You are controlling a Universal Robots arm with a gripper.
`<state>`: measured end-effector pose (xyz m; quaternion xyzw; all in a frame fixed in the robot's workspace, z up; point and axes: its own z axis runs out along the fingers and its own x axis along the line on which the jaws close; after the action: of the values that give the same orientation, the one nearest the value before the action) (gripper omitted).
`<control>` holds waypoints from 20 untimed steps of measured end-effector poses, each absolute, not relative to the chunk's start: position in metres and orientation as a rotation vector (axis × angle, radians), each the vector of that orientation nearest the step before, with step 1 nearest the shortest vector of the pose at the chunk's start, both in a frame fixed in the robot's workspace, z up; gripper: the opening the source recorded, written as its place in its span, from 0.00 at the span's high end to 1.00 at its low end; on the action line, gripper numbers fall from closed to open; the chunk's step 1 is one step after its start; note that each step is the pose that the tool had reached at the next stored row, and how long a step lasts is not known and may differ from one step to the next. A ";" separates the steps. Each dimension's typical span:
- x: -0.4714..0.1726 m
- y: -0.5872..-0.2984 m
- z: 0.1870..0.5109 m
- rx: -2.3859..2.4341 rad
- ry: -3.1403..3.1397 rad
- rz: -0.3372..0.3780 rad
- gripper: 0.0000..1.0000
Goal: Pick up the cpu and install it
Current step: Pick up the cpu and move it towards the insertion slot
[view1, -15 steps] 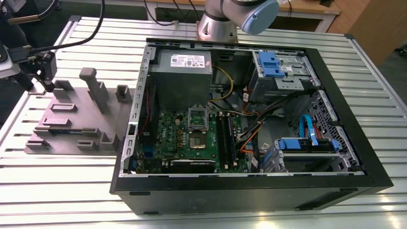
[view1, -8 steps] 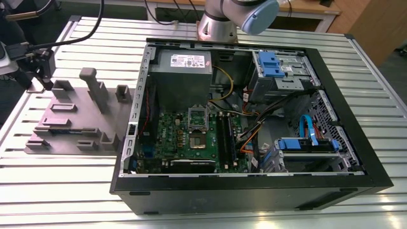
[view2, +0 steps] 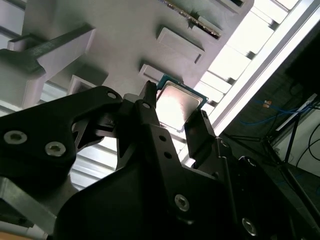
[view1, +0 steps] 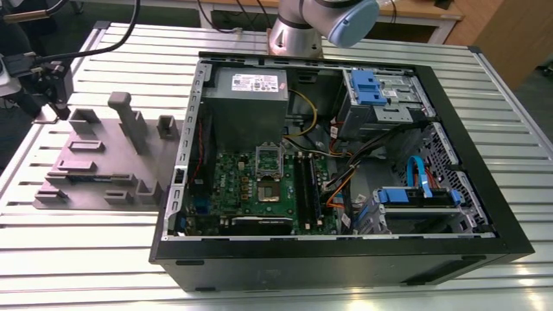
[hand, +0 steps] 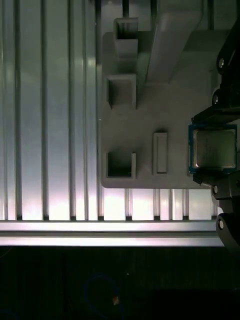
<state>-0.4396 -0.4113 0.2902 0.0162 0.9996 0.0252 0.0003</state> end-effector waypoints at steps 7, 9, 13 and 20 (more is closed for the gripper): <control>-0.440 -0.411 0.294 0.051 3.140 0.079 0.53; -0.440 -0.411 0.295 0.051 3.140 0.079 0.53; -0.440 -0.411 0.297 0.051 3.140 0.079 0.53; -0.440 -0.411 0.306 0.051 3.140 0.079 0.53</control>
<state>-0.4396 -0.4113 0.3057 0.0161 0.9996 0.0252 0.0003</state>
